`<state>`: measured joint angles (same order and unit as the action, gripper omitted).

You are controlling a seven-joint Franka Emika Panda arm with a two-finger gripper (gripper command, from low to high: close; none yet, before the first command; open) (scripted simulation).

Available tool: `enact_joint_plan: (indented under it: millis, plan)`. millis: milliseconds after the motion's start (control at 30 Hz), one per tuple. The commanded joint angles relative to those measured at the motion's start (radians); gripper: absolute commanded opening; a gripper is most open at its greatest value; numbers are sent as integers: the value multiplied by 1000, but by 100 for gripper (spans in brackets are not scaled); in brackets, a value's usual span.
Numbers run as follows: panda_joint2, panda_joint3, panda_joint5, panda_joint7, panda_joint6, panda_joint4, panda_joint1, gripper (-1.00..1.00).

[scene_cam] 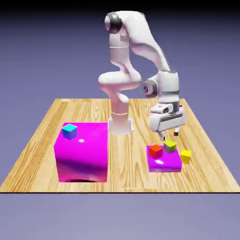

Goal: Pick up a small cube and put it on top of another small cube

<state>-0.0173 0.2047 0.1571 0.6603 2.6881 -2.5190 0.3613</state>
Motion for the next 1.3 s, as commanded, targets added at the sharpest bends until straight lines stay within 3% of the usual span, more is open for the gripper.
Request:
enact_joint_plan:
  millis: [0, 267, 433, 467, 700, 1067, 1167, 1267]
  plan:
    - [-36, 13, 10, -5, -22, 18, 20, 0]
    - [-276, 96, 74, -38, -164, 137, 162, 0]
    - [-449, 8, 175, 36, -11, 153, 222, 0]
    - [-449, 8, 175, 36, -11, 153, 222, -100]
    - [-239, 62, 45, -58, -192, 157, 162, -100]
    - [159, -8, -175, -65, -401, -14, -82, -100]
    - [169, 16, -173, -47, -398, -51, -109, -100]
    - [72, 10, -139, -22, -268, -87, -108, -100]
